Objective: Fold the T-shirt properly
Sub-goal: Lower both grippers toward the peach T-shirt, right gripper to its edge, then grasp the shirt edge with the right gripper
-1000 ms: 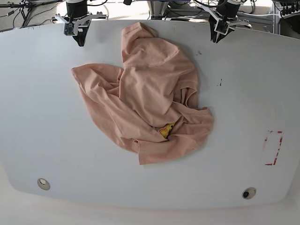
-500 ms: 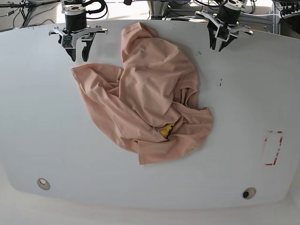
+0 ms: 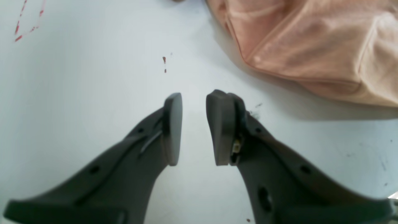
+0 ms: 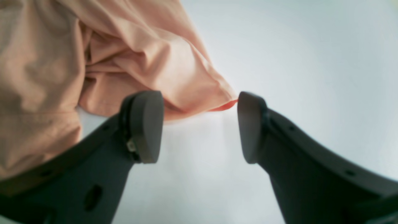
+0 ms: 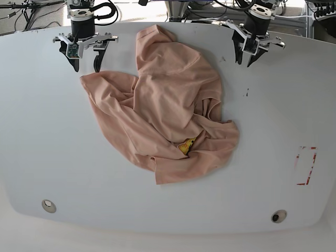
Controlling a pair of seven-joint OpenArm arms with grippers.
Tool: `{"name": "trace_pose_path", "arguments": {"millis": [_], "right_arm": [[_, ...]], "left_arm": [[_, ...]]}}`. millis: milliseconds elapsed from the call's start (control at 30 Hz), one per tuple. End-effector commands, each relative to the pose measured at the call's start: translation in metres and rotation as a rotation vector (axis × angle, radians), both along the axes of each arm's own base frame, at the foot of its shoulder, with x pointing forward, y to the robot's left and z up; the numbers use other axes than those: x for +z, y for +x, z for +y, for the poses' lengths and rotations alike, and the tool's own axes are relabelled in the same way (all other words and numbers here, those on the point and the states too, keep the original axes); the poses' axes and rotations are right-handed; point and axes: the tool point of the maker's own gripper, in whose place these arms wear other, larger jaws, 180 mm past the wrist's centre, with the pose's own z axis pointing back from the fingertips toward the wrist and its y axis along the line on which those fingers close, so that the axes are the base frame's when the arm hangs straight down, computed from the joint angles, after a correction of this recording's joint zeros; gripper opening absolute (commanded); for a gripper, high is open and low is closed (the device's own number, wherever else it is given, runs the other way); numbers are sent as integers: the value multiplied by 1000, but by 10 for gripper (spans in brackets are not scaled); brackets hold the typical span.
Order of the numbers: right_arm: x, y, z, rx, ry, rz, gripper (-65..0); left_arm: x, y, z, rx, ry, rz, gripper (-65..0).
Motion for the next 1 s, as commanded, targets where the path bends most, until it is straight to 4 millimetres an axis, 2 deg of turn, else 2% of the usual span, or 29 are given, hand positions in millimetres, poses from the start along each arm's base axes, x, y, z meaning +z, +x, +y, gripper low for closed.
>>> {"name": "trace_pose_path", "arguments": {"millis": [0,200,267,467,600,667,733,867,933,967], "right_arm": [[12,15,1,0,3,-39,-247],[15,29,1,-16,20,-47,-230],[15,33,2,-21,28,-48,-227],[18,53,0,-51,52,-61,-210],[21,64,2,-46,58,-66,-209],[29,82,6,-38,62,-86,-215],[32,89,4,-39,59,-93,-214],[37,101,-4,-45,57,-96,-215],[40,117,-19,-68,110,-89,-234],[40,118,-21,-71,118,-88,-241]], "left_arm": [[14,8,-7,-5,-18,-51,-444],[18,12,-12,-8,-33,-63,-347],[18,12,-11,-8,-32,-63,-342],[16,12,-5,-5,-10,-63,-403],[17,13,-5,-4,-8,-64,-417],[18,13,-7,-9,-13,-60,-425],[18,13,-7,-8,-14,-62,-422],[20,13,-7,-7,-12,-66,-416],[21,19,-6,-9,-10,-77,-417],[21,20,-5,-9,-9,-78,-419]]}}
